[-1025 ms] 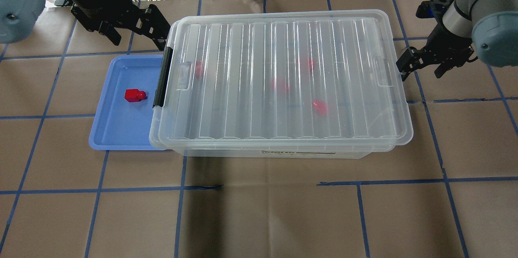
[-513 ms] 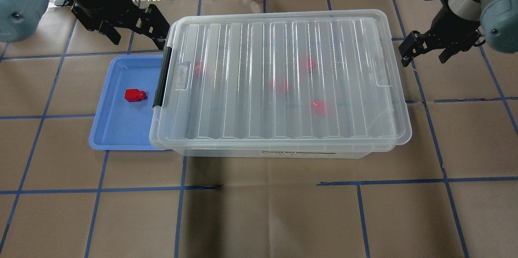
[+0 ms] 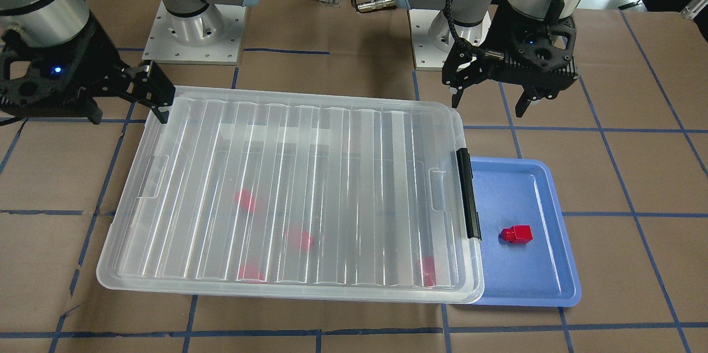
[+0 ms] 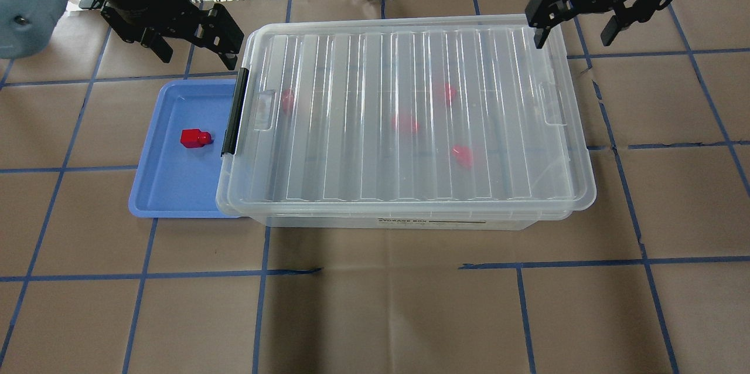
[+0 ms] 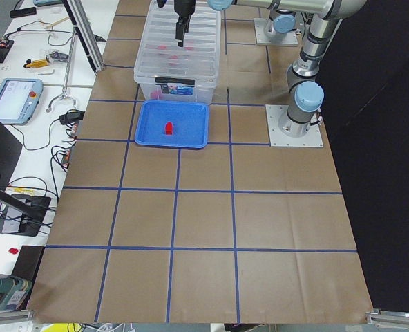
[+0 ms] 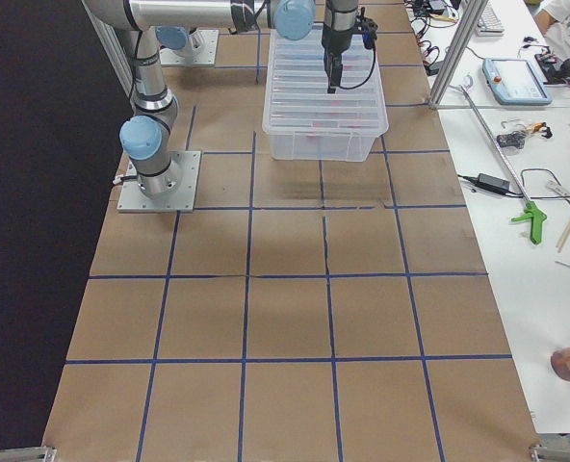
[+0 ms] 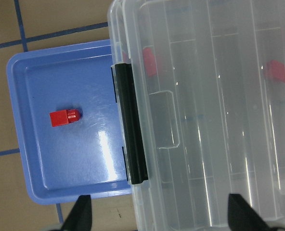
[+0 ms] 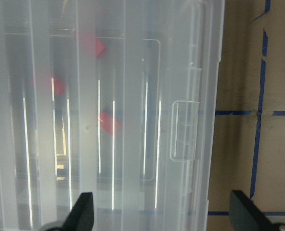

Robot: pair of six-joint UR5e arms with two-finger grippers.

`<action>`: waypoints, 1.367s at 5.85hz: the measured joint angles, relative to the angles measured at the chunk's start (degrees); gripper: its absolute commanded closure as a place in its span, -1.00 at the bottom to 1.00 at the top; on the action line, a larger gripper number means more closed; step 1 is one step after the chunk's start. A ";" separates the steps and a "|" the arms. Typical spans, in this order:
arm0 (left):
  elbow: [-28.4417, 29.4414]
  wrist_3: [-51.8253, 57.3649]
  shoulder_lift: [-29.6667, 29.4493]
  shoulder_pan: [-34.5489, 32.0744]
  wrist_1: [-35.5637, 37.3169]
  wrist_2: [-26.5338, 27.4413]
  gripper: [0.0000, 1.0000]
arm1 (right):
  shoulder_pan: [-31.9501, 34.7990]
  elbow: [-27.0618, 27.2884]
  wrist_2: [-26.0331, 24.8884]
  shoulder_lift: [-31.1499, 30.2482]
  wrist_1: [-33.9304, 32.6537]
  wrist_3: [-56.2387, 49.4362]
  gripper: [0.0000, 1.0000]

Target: Place red block in blue tray from box

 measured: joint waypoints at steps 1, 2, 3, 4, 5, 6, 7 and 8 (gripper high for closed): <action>0.26 -0.19 -0.14 0.06 -0.17 -0.21 -0.97 | 2.31 -1.45 -0.07 -0.11 2.37 3.07 -1.00; 0.54 -0.69 -0.29 0.09 -0.49 -0.42 -0.97 | 3.62 -1.79 -0.33 -0.19 3.74 5.16 -1.00; 0.69 -2.25 -0.34 0.09 -0.86 -0.52 -0.97 | 4.33 -1.66 -0.60 -0.12 4.36 6.17 -1.00; 0.86 -4.07 -0.43 0.09 -1.13 -0.55 -0.97 | 4.52 -1.12 -0.66 -0.07 4.54 6.42 -1.00; 1.02 -4.90 -0.53 0.09 -1.25 -0.56 -0.97 | 4.54 -0.31 -0.75 -0.14 4.46 6.53 -1.00; 1.07 -5.14 -0.57 0.09 -1.31 -0.56 -0.97 | 4.52 0.26 -0.91 -0.18 4.20 6.66 -1.00; 1.10 -5.18 -0.58 0.09 -1.33 -0.56 -0.97 | 4.43 0.39 -0.99 -0.20 3.97 6.73 -1.00; 1.10 -5.18 -0.59 0.09 -1.34 -0.56 -0.97 | 4.37 0.49 -1.02 -0.21 3.83 6.75 -1.00</action>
